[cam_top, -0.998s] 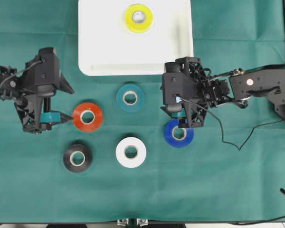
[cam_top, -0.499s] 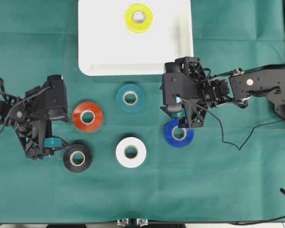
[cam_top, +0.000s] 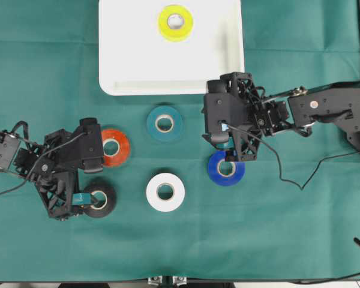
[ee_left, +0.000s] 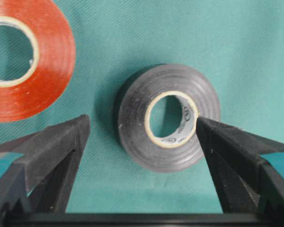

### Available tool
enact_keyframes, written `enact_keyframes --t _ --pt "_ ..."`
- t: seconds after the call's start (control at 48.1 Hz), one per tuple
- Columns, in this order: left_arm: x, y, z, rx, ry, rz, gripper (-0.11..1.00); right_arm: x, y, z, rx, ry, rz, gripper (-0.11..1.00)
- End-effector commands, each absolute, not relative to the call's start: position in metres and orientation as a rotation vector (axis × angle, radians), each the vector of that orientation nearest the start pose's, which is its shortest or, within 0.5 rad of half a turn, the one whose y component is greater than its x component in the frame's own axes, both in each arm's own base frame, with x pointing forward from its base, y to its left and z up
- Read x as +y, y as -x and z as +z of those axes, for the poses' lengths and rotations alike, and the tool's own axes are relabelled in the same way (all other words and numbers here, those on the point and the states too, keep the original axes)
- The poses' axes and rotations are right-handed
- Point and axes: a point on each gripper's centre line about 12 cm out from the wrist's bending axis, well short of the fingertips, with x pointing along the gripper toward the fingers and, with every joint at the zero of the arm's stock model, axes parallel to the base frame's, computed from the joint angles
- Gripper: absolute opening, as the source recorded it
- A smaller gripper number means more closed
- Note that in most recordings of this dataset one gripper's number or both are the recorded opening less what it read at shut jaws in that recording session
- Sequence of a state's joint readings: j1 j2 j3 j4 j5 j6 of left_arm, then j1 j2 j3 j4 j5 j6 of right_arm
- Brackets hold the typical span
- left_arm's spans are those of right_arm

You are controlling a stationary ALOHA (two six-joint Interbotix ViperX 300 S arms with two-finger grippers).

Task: Put the tape alternately from left to right into the white case.
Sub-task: 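Move left gripper over black tape roll and lower into hole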

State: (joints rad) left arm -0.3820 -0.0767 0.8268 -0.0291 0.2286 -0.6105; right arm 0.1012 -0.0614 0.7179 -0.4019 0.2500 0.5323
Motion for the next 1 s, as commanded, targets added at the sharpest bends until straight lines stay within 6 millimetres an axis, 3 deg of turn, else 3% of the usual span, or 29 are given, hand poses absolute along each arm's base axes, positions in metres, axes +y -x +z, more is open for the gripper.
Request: enact_keyframes --t 0.0,0.499,0.832,0.915,0.977 --pt "-0.126 -0.306 0.135 1.014 0.403 -0.050 0.59 0.025 -0.355 0.162 0.857 -0.047 -0.053 0.71" --pt "-0.129 -0.311 0.100 1.106 0.372 -0.015 0.58 0.026 -0.354 0.161 0.852 -0.047 -0.047 0.71" --pt "-0.135 -0.314 0.105 1.097 0.365 -0.032 0.57 0.026 -0.354 0.161 0.852 -0.047 -0.047 0.71" --pt "-0.138 -0.313 0.105 1.106 0.352 -0.042 0.52 0.026 -0.354 0.161 0.852 -0.047 -0.047 0.71" --pt "-0.140 -0.312 0.106 1.115 0.343 -0.046 0.37 0.026 -0.354 0.161 0.854 -0.049 -0.048 0.71"
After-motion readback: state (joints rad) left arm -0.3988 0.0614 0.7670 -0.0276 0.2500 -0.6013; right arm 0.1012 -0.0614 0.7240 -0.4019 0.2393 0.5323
